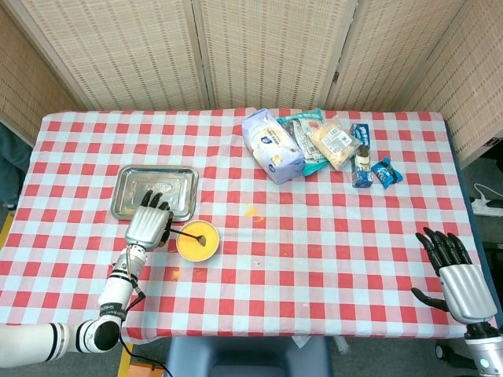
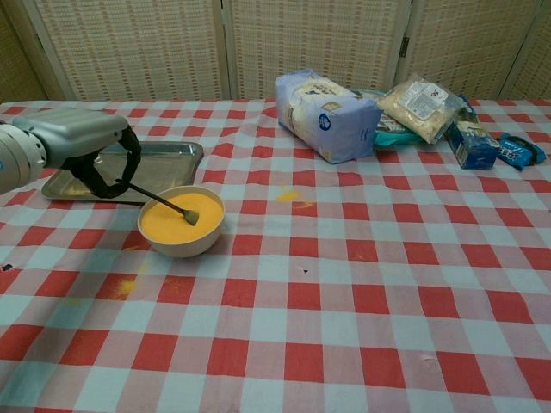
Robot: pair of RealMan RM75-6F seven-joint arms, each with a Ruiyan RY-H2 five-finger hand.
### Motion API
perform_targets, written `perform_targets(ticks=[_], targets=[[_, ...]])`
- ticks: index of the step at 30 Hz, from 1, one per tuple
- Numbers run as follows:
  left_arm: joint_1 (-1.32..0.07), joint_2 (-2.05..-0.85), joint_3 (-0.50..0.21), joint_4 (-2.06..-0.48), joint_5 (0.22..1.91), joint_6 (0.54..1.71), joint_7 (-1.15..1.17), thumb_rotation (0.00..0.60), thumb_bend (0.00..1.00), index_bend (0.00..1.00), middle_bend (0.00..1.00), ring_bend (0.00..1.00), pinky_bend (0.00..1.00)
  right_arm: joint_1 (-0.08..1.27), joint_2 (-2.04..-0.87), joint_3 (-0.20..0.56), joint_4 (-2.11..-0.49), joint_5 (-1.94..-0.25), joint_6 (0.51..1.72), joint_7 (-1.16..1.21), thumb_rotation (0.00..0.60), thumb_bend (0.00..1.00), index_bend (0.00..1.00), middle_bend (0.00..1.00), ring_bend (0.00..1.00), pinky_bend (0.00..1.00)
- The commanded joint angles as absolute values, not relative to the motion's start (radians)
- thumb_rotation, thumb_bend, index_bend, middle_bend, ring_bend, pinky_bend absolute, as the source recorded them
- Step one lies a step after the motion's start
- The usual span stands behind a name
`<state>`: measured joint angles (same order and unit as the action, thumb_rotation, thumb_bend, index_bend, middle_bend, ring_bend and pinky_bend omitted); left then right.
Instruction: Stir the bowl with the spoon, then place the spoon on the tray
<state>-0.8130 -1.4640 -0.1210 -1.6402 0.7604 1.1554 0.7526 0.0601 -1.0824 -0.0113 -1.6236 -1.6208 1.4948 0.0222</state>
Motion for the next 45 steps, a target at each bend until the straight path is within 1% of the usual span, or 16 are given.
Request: perform_targets(ticks=[1,8,13,26,36,45], targets=[[-0.810,-1.467,-0.111,-1.632,0.785,1.171,0.764,0.600,0.86,0.78,0.28,0.06,0.01,0.059,-1.082,-0.010,-1.624,-1.620,1.498,0.022,0.600,0.06,0.00,0.00,0.00,0.00],[-0.779,-1.480,-0.053,-1.597,0.914,1.268,0.832,0.600,0.85,0.78,0.28,0.06,0.00,0.058,-1.082,-0.011,-1.626,-1.623,1.498,0.021,0.600,0.06,0.00,0.00,0.00,0.00],[-0.756,-1.479,-0.021,-1.578,0.978,1.301,0.871,0.600,0.85,0.78,0.28,0.06,0.00,0.057,-1.076,-0.018,-1.631,-1.636,1.501,0.036,0.600,0.06,0.00,0.00,0.00,0.00],[-0.673,-1.429,0.009,-1.611,1.062,1.350,0.864,0.600,0.84,0.78,0.28,0.06,0.00,0.056,-1.070,-0.021,-1.634,-1.644,1.504,0.041,0.600,0.06,0.00,0.00,0.00,0.00],[-0.644,-1.460,0.010,-1.606,1.141,1.350,0.856,0.600,0.83,0.78,0.28,0.06,0.00,0.052,-1.066,-0.027,-1.640,-1.660,1.515,0.047,0.600,0.06,0.00,0.00,0.00,0.00],[-0.634,-1.475,-0.029,-1.639,1.163,1.329,0.813,0.600,0.83,0.78,0.29,0.06,0.00,0.053,-1.064,-0.026,-1.635,-1.657,1.514,0.056,0.600,0.06,0.00,0.00,0.00,0.00]])
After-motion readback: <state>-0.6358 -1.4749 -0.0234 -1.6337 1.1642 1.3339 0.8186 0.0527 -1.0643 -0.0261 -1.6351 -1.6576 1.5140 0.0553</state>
